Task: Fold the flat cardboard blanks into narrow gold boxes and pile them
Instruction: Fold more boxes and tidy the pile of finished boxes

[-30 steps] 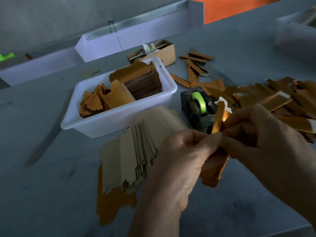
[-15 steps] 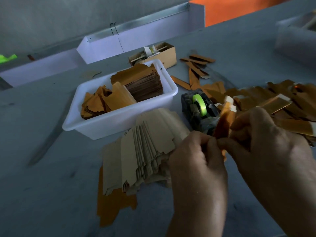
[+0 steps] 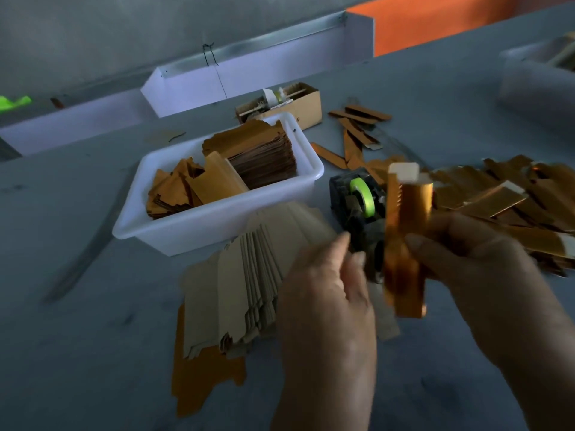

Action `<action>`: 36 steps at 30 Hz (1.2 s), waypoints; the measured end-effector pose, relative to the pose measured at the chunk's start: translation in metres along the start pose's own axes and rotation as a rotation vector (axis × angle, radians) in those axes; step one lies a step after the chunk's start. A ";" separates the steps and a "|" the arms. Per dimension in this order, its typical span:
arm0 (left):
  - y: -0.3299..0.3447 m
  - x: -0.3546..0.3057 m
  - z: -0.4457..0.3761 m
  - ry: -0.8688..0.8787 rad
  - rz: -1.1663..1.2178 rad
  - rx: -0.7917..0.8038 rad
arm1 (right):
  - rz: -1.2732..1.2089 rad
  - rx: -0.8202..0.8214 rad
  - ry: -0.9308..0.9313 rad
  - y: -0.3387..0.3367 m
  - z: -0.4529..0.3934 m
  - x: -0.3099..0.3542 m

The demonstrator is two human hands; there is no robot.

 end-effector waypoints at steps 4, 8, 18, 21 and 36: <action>-0.011 0.020 -0.010 -0.063 -0.417 0.076 | 0.263 -0.322 -0.130 -0.043 -0.033 0.010; -0.006 0.039 -0.010 -0.079 -0.595 0.228 | 0.452 -0.507 -0.038 -0.075 -0.073 -0.006; -0.039 0.091 -0.010 -0.509 -0.712 0.120 | 0.486 -0.508 -0.289 -0.027 -0.018 -0.002; -0.037 0.095 -0.009 -0.414 -0.488 0.007 | 0.475 -0.552 -0.339 -0.032 -0.015 0.004; -0.038 0.090 -0.011 -0.364 -0.253 0.060 | 0.368 -0.453 -0.383 -0.023 -0.002 0.014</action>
Point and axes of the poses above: each hand's wrist, its own z-axis away from the middle knuckle, its own y-axis out of the palm, x = y × z, the point moved 6 cm from there along -z, towards the middle knuckle, and after that the axes turned 9 degrees about y, right-handed, at the moved point
